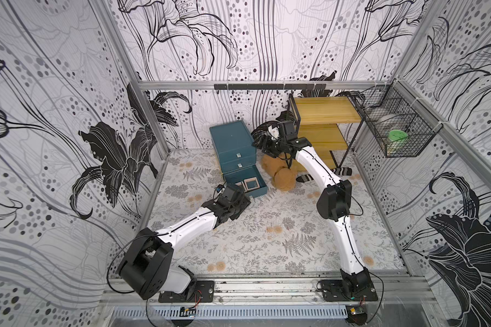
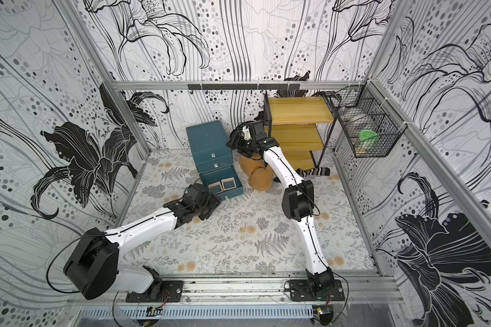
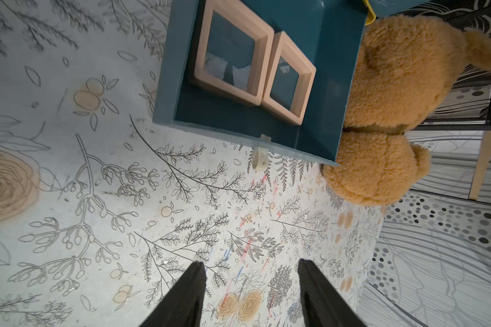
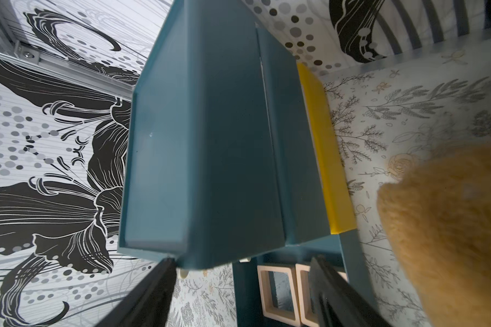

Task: Place the brooch boxes into the drawer by color
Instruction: Close the drawer in the storage box.

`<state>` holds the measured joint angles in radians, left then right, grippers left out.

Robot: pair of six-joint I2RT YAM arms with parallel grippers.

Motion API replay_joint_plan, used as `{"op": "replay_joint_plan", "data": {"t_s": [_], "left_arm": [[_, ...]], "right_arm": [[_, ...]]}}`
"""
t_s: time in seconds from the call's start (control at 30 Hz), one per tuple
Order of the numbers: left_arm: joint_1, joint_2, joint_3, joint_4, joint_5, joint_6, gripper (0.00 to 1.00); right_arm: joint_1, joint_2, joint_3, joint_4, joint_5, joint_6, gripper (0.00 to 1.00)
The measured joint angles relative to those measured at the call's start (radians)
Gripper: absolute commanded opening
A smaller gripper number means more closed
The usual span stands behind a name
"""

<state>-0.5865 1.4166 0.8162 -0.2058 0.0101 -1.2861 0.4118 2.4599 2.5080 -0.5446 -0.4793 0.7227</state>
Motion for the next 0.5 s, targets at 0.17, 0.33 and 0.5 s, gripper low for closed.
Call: {"op": "replay_joint_plan", "data": {"t_s": [0.17,0.33,0.5], "left_arm": [[-0.031,0.009,-0.059,0.156,0.01,-0.085,0.57],[-0.042,0.039,-0.134,0.305,0.013,-0.158,0.57],[-0.042,0.089,-0.174,0.413,0.008,-0.216,0.57]], "right_arm": [[0.0,0.005,0.005,0.035,0.0,0.026,0.8],[0.0,0.016,0.007,0.077,-0.008,0.073,0.81],[0.0,0.044,0.02,0.089,-0.003,0.105,0.81]]}}
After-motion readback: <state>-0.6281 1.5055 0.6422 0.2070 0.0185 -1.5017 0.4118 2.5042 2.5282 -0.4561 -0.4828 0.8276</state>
